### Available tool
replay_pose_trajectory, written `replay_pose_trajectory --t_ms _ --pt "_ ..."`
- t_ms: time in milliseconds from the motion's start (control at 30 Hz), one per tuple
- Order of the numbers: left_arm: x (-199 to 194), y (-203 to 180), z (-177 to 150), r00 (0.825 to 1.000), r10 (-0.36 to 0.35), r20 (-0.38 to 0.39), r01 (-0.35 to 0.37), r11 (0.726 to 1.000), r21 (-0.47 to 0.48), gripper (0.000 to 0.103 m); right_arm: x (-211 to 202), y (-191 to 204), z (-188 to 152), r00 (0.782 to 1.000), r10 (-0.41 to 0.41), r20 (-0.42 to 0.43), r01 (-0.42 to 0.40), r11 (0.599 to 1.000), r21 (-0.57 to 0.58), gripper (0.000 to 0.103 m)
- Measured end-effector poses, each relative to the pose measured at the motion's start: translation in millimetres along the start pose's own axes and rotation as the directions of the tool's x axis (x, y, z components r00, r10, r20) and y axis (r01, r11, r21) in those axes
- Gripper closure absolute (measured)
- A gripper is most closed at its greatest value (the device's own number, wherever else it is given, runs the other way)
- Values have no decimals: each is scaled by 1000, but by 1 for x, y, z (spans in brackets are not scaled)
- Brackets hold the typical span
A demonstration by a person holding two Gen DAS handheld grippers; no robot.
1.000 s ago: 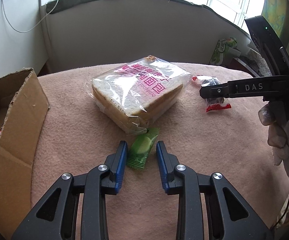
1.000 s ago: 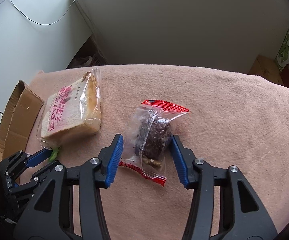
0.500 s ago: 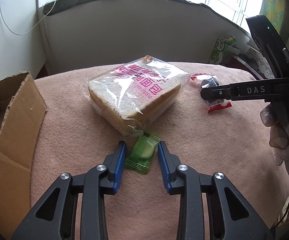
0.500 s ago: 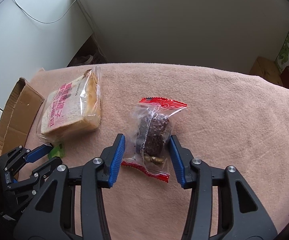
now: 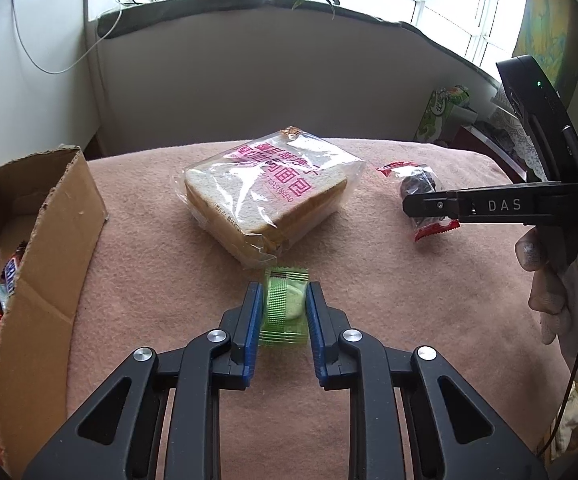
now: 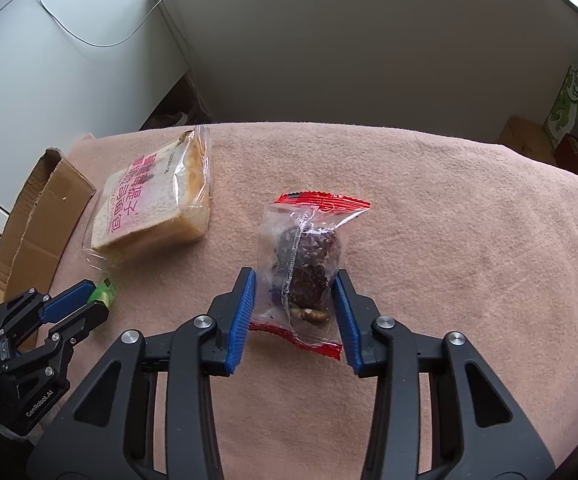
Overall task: Organize snacks
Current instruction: 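Carry the dark candy bag and green candy packet over the cardboard box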
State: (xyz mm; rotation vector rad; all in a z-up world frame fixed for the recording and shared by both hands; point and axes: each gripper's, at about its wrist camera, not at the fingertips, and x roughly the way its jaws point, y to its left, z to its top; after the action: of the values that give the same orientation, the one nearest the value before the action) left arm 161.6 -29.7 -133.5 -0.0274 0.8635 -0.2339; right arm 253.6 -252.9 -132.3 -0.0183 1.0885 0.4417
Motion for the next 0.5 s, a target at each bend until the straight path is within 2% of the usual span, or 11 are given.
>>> replay_pose_trajectory --t_ms 500 --pt "-59 8 -1 993 32 117 -28 999 -35 83 -60 32 -22 994 33 108 -26 997 -66 62"
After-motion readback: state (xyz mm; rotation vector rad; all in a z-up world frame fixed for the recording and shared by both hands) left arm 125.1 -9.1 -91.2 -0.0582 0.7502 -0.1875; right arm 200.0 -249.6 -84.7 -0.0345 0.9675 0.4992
